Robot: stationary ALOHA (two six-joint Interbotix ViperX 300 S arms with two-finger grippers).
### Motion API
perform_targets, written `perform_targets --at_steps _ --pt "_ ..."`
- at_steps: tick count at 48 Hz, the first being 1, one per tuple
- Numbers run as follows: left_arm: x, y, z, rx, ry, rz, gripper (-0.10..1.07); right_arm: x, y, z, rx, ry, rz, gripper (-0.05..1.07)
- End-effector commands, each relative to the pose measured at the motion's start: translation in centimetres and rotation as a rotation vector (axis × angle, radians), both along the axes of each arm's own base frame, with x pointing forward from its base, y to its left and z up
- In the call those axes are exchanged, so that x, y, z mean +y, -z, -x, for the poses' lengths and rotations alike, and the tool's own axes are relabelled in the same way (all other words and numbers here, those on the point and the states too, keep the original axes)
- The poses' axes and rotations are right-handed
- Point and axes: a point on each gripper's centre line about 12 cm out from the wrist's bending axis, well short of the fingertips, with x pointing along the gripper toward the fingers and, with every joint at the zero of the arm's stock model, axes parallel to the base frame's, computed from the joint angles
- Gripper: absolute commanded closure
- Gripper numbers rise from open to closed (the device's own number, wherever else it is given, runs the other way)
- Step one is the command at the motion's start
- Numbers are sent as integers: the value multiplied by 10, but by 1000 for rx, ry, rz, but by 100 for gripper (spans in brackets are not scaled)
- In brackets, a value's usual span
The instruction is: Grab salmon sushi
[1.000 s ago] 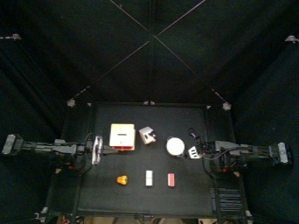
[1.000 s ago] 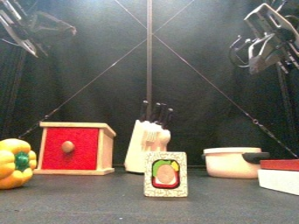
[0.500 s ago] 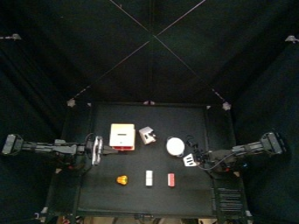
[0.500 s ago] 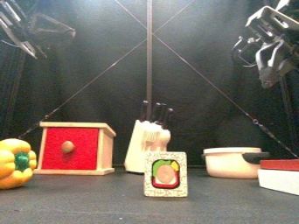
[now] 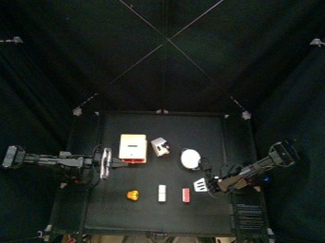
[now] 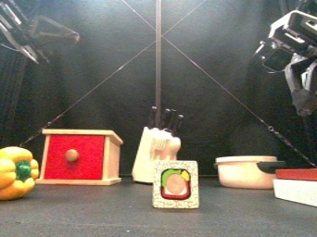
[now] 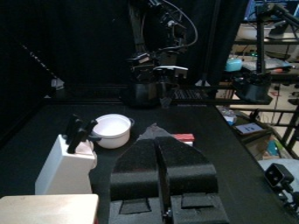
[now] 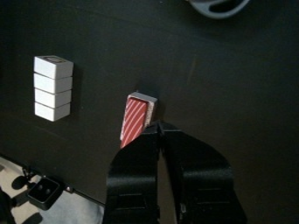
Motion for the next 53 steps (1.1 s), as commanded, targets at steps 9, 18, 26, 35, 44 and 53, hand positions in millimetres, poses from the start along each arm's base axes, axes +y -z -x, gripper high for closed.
perform_targets --at_steps 9,18,26,35,44,53 --pt "1 -5 -2 -15 -3 1 100 20 5 -27 31 8 24 95" --pt "1 -4 -2 -12 -3 1 100 28 10 -45 48 2 39 84" --pt "1 -4 -2 -11 -3 0 100 31 18 -48 73 15 38 66" --pt "1 -2 -1 -6 -6 -2 100 34 26 -51 105 23 31 47" --pt "2 -1 -1 -2 -12 2 100 36 31 -57 114 14 46 32" --pt "3 -1 -1 -2 -14 2 100 38 37 -60 131 15 54 21"
